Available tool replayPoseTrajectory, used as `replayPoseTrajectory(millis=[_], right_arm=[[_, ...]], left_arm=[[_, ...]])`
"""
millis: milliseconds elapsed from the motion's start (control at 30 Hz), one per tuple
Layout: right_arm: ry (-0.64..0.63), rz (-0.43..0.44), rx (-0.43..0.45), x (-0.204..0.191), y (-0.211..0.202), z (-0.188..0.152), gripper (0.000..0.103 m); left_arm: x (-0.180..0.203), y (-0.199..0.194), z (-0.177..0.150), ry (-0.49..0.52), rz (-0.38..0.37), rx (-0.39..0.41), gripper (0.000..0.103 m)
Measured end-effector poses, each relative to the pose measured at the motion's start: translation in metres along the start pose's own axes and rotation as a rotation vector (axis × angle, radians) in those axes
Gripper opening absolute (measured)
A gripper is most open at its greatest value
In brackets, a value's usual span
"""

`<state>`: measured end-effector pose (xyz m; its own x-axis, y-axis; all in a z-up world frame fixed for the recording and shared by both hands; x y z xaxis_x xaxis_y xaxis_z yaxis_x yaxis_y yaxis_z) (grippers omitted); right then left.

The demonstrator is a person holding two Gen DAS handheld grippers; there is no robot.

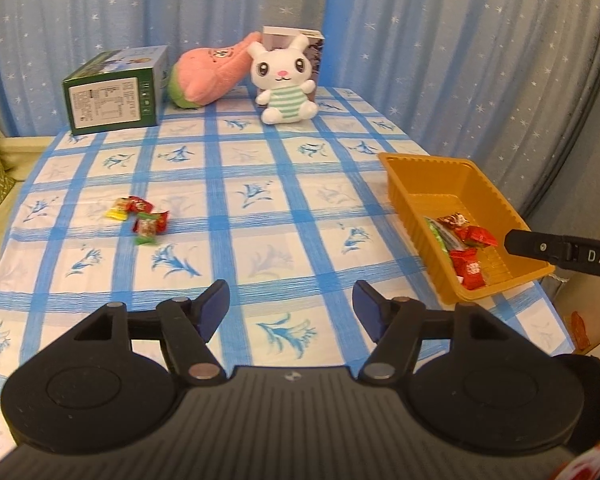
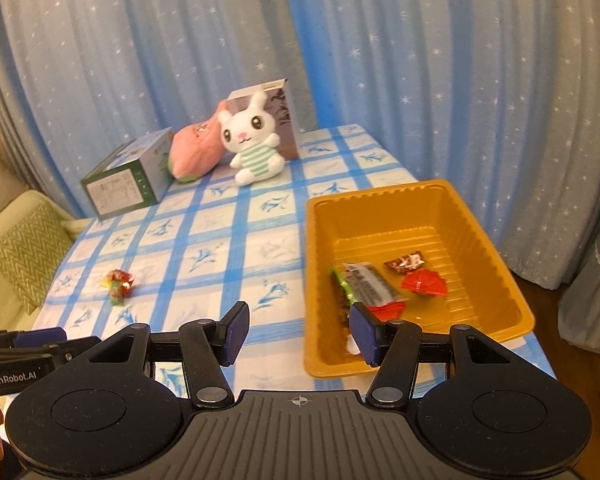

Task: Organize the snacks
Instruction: 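Withdraw both open tools from the tray toward the remaining candies, then grasp the green-wrapped candy with the left tool while the right grasps a red candy packet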

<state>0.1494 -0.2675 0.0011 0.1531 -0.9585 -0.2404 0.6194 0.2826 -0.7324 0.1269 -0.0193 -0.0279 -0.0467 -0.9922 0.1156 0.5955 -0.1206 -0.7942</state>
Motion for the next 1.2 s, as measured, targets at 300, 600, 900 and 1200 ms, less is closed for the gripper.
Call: replayPoseTrajectory(millis=[300,600,900,1200], right_arm=[[-0.057,0.026,-0.022,-0.030,0.016,0.000,0.056],[-0.103,0.045,-0.040,-0.059,0.038,0.002,0.056],[-0.175,0.083,-0.064,-0.092,0.081,0.005,0.056],[-0.244,0.127,-0.099,-0.117,0.146,0.014,0.056]], left_arm=[[-0.042,-0.001,0.000,-0.032,0.057,0.014,0.069],[-0.085,0.007,0.008,-0.035,0.093,0.029,0.069],[-0.118,0.034,0.020,-0.019,0.081,0.035,0.069],[-0.140,0.089,0.032,0.011,0.071,0.014,0.055]])
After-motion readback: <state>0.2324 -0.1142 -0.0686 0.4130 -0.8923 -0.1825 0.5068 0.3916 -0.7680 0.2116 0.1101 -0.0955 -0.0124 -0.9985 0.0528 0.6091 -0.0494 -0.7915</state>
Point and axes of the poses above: each gripper's, at about its wrist camera, not at the fingertips, and y roughly the way its jaws point, x to its right, z to its top, the point moved 4 cm from there along y, roughly the way its jaws point, and after that the axes turned 9 degrees about -x, right-handed, at the moved point
